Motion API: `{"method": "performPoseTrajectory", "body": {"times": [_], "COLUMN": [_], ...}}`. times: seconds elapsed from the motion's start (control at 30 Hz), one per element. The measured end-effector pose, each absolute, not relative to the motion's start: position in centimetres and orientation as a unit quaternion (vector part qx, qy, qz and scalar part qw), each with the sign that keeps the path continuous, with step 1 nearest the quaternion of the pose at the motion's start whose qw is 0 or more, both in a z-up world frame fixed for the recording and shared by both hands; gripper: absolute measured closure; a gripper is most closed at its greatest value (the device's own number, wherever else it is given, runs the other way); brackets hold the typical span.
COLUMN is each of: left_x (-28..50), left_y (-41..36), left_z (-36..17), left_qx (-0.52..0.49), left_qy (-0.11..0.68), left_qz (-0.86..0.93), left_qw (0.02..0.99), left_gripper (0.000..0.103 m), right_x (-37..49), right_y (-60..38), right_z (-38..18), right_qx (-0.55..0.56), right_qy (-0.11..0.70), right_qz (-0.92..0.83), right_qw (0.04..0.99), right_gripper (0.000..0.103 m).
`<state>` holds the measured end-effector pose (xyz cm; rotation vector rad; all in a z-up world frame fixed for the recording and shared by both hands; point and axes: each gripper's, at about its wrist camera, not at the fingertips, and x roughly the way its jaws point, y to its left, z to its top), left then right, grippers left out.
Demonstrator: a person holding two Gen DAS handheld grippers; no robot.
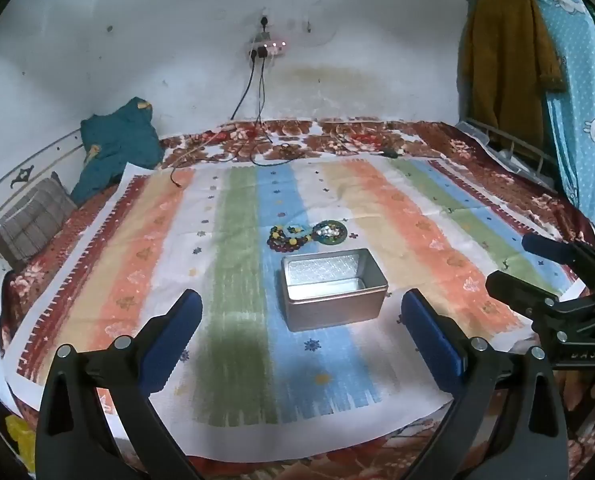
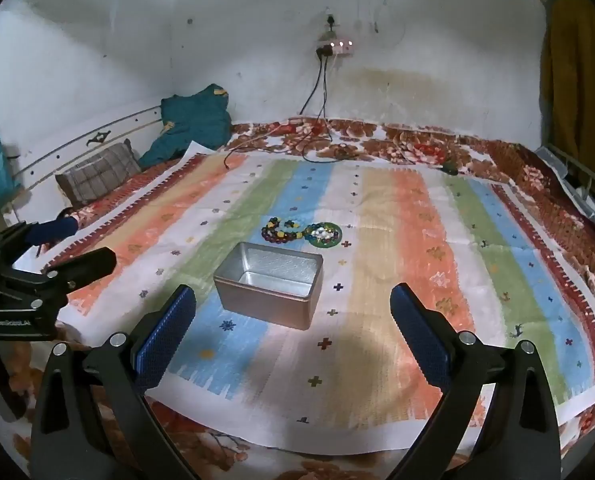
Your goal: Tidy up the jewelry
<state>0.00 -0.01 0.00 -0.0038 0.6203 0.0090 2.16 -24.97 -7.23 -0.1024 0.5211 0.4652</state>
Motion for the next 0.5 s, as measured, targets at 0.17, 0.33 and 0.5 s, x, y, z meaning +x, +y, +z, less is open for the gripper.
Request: {"method": "performPoseTrajectory", "body": {"times": [0.17,0.33,0.5], "left_x": [-0.3,-0.5,-0.1], "left_y": [0.0,-0.2,0.9], "left_z": [0.0,0.0,-0.2], "left_qx": [0.003,0.0,-0.02], "left_qy": [0.285,0.295,0.307], "left_qz": [0.006,0.012,0.018], "left_qw": [0.958,0.956,0.951], "left_gripper": [0.005,0.005,0.005], "right_x": [2.7,2.8,3.3], "right_y": [-25.3,-25.5,-25.6], "right_z": [-7.1,-7.2,-7.3], "right_qx": [-0.027,-0.025,-0.027], "right_qy": [0.28,0.278,0.287], "right_qz": [0.234,0.231,0.225], "right_qw": [0.931,0.932,0.931], "right_gripper": [0.004,0.004,0.004]}}
